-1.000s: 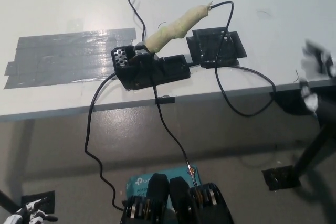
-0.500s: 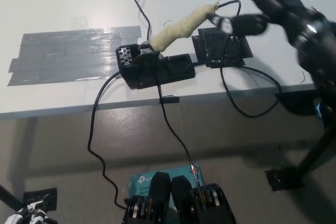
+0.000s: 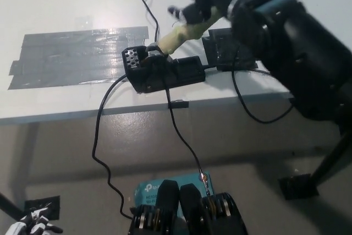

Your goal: The robot uses its right hand to grab the soldering gun kept on the middle of the table and pulls it out of its base and keep it on the right side of the base

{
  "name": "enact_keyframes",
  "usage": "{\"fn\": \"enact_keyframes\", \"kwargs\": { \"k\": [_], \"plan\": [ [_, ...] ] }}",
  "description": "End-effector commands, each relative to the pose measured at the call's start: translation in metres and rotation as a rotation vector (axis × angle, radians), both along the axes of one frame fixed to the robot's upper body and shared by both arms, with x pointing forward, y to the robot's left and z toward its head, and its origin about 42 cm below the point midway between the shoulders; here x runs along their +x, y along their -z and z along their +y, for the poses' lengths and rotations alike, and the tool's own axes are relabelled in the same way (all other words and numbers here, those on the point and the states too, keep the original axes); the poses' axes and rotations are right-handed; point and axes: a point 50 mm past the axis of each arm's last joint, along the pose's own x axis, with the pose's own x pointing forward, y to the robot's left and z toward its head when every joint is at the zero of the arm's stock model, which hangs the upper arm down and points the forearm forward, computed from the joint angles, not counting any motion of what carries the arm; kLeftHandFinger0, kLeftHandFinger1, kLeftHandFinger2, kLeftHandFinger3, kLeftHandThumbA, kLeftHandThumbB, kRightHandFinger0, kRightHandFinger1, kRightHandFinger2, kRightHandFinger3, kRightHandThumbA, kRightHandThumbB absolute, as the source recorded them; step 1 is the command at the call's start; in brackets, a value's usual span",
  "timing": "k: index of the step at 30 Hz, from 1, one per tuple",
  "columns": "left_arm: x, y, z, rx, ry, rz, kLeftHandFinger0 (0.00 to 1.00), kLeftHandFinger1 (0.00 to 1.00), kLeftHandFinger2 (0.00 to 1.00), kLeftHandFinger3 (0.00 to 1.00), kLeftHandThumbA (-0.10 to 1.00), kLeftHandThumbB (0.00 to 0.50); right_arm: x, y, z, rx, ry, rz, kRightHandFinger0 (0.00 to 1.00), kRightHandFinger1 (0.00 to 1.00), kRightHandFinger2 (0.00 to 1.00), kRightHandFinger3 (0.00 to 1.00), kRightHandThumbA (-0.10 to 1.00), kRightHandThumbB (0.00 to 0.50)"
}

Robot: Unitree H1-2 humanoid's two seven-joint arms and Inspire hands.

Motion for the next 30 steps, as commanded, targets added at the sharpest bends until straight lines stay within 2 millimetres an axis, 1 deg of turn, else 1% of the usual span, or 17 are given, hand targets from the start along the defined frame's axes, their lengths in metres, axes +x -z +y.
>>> {"fn": "enact_keyframes", "kwargs": {
  "k": [1,3,4,5,7,9,12,13,14,15,17,19,20,23,27,29,30],
  "plan": [
    [0.000,-0.008,-0.006,0.001,0.038,-0.023,0.33,0.37,0.43,0.69,0.66,0.183,0.003,-0.013,0.009,-0.100,0.005,-0.036,1.00,1.00,1.00,1.00,0.64,0.416],
    [0.000,-0.008,-0.007,-0.006,0.044,-0.023,0.34,0.36,0.42,0.69,0.66,0.205,0.008,0.003,0.008,-0.113,0.036,0.012,1.00,1.00,1.00,1.00,0.57,0.404],
    [0.001,-0.007,-0.007,-0.016,0.045,-0.022,0.33,0.36,0.41,0.67,0.66,0.216,0.011,0.012,0.006,-0.118,0.056,0.054,1.00,1.00,1.00,1.00,0.54,0.394],
    [0.002,-0.008,-0.008,-0.011,0.050,-0.022,0.34,0.38,0.42,0.67,0.67,0.206,0.013,0.016,0.004,-0.114,0.072,0.078,1.00,1.00,1.00,1.00,0.53,0.397],
    [0.004,-0.009,-0.008,-0.012,0.055,-0.024,0.34,0.39,0.42,0.65,0.68,0.215,0.015,0.020,0.002,-0.113,0.085,0.096,1.00,1.00,1.00,1.00,0.53,0.405],
    [0.006,-0.009,-0.008,-0.013,0.065,-0.026,0.35,0.40,0.43,0.64,0.68,0.221,0.016,0.025,-0.003,-0.124,0.112,0.130,1.00,1.00,1.00,1.00,0.57,0.416],
    [0.006,-0.010,-0.008,-0.015,0.073,-0.027,0.36,0.39,0.42,0.65,0.70,0.226,0.017,0.029,-0.008,-0.155,0.149,0.164,1.00,1.00,1.00,1.00,0.59,0.410],
    [0.006,-0.011,-0.009,-0.016,0.085,-0.032,0.35,0.38,0.42,0.66,0.74,0.244,0.018,0.031,-0.013,-0.182,0.174,0.166,1.00,1.00,1.00,1.00,0.59,0.429],
    [0.006,-0.011,-0.009,-0.023,0.085,-0.032,0.34,0.37,0.42,0.67,0.74,0.257,0.019,0.033,-0.016,-0.223,0.192,0.153,1.00,1.00,1.00,1.00,0.62,0.430],
    [0.005,-0.011,-0.009,-0.026,0.090,-0.036,0.33,0.38,0.43,0.68,0.75,0.252,0.021,0.034,-0.020,-0.259,0.217,0.145,1.00,1.00,1.00,1.00,0.62,0.436],
    [0.005,-0.011,-0.009,-0.024,0.098,-0.035,0.32,0.37,0.43,0.70,0.78,0.272,0.023,0.036,-0.022,-0.307,0.261,0.149,1.00,1.00,1.00,1.00,0.60,0.456],
    [0.005,-0.012,-0.009,-0.025,0.106,-0.037,0.32,0.37,0.45,0.71,0.79,0.279,0.023,0.039,-0.024,-0.356,0.292,0.133,1.00,1.00,1.00,1.00,0.58,0.472],
    [0.005,-0.011,-0.010,-0.012,0.124,-0.039,0.32,0.39,0.47,0.73,0.81,0.285,0.025,0.043,-0.026,-0.400,0.318,0.108,1.00,1.00,1.00,1.00,0.54,0.499],
    [0.007,-0.012,-0.013,-0.018,0.137,-0.043,0.32,0.39,0.48,0.72,0.80,0.270,0.027,0.047,-0.030,-0.441,0.341,0.046,1.00,1.00,1.00,1.00,0.49,0.500],
    [0.004,-0.011,-0.017,-0.008,0.154,-0.028,0.32,0.40,0.48,0.72,0.79,0.274,0.025,0.060,-0.029,-0.559,0.343,-0.095,1.00,1.00,1.00,1.00,0.41,0.500],
    [0.005,-0.009,-0.020,-0.012,0.159,-0.023,0.33,0.40,0.48,0.72,0.78,0.275,0.023,0.066,-0.032,-0.590,0.328,-0.191,1.00,1.00,1.00,1.00,0.40,0.500],
    [0.005,-0.009,-0.020,-0.012,0.161,-0.022,0.34,0.41,0.48,0.72,0.77,0.280,0.022,0.069,-0.031,-0.582,0.316,-0.252,1.00,1.00,1.00,1.00,0.27,0.483]
  ]
}}
